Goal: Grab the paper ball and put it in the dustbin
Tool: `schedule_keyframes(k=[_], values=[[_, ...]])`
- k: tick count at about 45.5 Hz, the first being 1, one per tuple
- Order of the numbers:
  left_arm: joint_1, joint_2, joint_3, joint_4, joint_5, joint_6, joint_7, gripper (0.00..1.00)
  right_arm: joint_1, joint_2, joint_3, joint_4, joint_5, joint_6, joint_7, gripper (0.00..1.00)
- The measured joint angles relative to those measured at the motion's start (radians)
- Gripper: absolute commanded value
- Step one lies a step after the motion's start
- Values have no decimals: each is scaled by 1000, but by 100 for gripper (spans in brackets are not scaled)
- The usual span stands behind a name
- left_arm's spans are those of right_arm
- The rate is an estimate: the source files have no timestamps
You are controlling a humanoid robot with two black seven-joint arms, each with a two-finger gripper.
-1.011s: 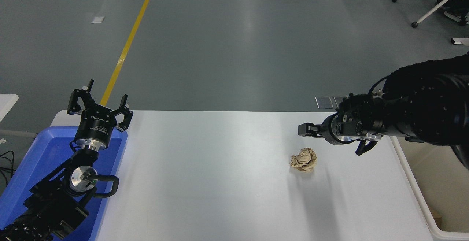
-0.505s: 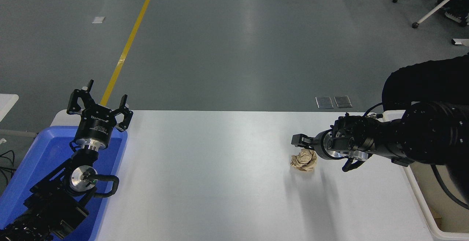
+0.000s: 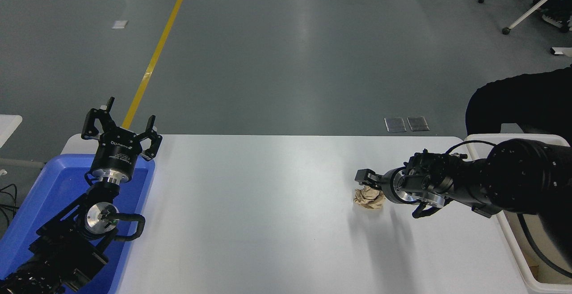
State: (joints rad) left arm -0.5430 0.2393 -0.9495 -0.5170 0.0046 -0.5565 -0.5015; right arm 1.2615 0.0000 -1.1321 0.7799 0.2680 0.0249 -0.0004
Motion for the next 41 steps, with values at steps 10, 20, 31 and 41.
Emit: schedule_keyframes(k=[10,20,31,41], values=[[0,0,0,0,0,0,0,98,-26,0,2,-24,1,0,0,100],[0,0,0,0,0,0,0,98,-45,0,9,-33,2,-7,0,94],[0,0,0,0,0,0,0,98,-65,0,14,-30,-5,-61,1,60],[0,0,0,0,0,0,0,98,-66,0,16,-21,-11,-82,1,24]])
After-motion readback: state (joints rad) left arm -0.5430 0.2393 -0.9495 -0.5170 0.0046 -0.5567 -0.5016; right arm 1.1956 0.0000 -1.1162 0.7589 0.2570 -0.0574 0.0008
